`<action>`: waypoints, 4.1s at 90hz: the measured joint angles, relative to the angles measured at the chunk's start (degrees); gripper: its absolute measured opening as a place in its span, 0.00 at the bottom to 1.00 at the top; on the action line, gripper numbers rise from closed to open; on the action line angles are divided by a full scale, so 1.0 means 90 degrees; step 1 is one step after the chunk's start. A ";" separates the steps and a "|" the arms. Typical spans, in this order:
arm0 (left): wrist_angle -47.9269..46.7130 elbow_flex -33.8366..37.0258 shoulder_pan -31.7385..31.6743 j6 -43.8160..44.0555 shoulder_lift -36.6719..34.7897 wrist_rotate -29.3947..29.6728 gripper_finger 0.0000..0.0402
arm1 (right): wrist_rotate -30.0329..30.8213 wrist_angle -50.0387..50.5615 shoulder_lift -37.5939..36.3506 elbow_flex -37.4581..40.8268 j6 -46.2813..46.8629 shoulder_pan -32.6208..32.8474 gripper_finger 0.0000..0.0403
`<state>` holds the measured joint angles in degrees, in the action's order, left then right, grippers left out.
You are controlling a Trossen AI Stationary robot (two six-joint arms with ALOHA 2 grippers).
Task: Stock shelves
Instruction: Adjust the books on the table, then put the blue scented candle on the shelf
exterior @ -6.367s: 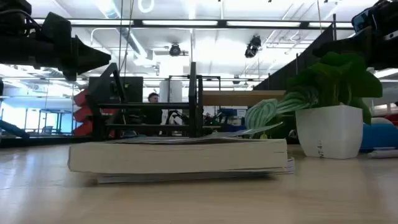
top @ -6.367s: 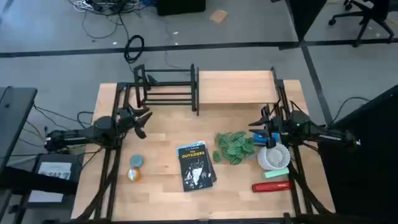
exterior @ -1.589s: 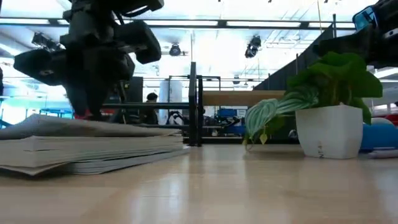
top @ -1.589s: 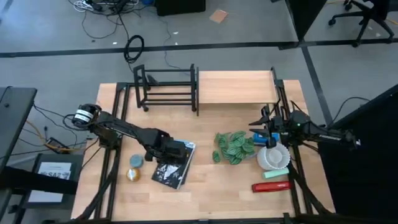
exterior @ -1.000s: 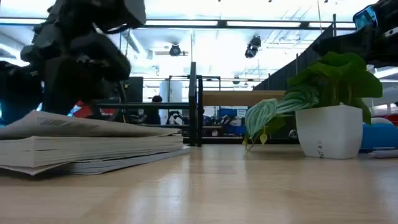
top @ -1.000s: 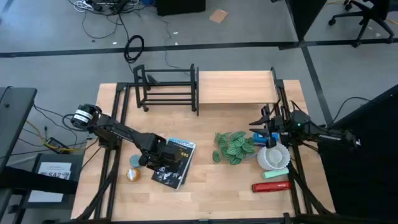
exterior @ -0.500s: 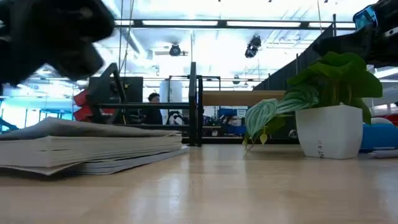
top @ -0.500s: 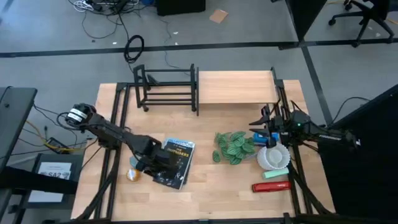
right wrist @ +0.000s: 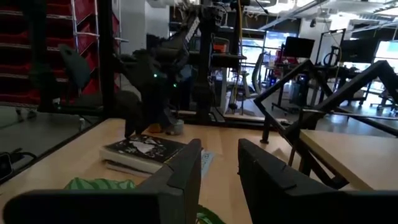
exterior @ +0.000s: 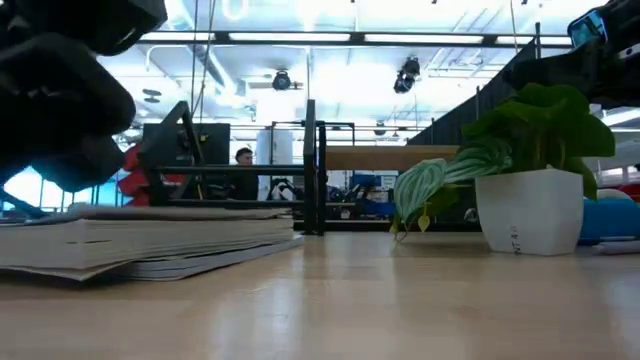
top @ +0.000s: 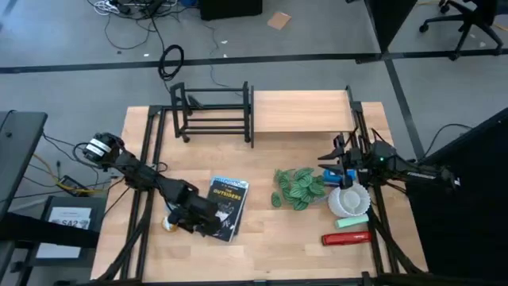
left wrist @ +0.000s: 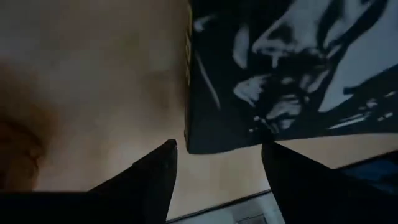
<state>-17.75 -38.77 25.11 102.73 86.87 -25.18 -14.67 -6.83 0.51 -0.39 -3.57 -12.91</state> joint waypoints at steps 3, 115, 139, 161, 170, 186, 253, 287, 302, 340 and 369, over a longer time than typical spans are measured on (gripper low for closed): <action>0.0109 0.0038 -0.0017 -0.0003 0.0000 0.0036 0.53 | -0.0001 0.0000 -0.0001 0.0001 0.0000 -0.0001 0.19; 0.0518 -0.0103 -0.0240 -0.0073 0.0151 0.2081 0.09 | -0.0001 0.0002 0.0000 -0.0001 -0.0002 -0.0002 0.19; -0.1520 -0.1708 -0.0240 -0.1051 0.0095 0.2066 0.00 | -0.0001 0.0001 0.0000 -0.0001 -0.0001 0.0000 0.19; -0.5713 -0.4009 -0.0209 -0.2412 0.0065 0.1988 0.00 | 0.0000 0.0002 0.0000 -0.0001 0.0000 -0.0002 0.19; -0.6487 -0.4263 -0.0105 -0.2382 -0.0026 0.1601 0.02 | -0.0001 0.0000 0.0000 0.0001 -0.0001 0.0000 0.19; -0.6523 -0.3990 0.0450 -0.1589 -0.0347 0.1137 0.22 | 0.0000 0.0000 -0.0002 0.0000 -0.0001 -0.0001 0.19; -0.5439 -0.0970 -0.0059 -0.1075 -0.1547 0.1002 0.56 | -0.0001 -0.0022 0.0000 -0.0001 -0.0002 -0.0002 0.19; -0.4555 -0.0315 -0.0134 -0.1399 -0.1802 0.0773 0.56 | 0.0000 -0.0044 0.0000 0.0001 -0.0002 -0.0001 0.19; -0.4611 -0.0315 -0.0136 -0.1580 -0.1819 0.0832 0.56 | -0.0001 -0.0044 -0.0002 0.0001 -0.0002 -0.0002 0.19; -0.4804 -0.0315 -0.0166 -0.2117 -0.1839 0.1870 0.47 | -0.0001 -0.0044 -0.0002 -0.0001 0.0000 0.0000 0.19; -0.5173 -0.0315 -0.0170 -0.3412 -0.1851 0.1075 0.58 | -0.0001 -0.0044 0.0000 0.0001 0.0000 -0.0002 0.19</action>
<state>-64.31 -41.60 23.57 72.02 70.22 -15.50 -14.68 -7.22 0.51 -0.38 -3.57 -12.93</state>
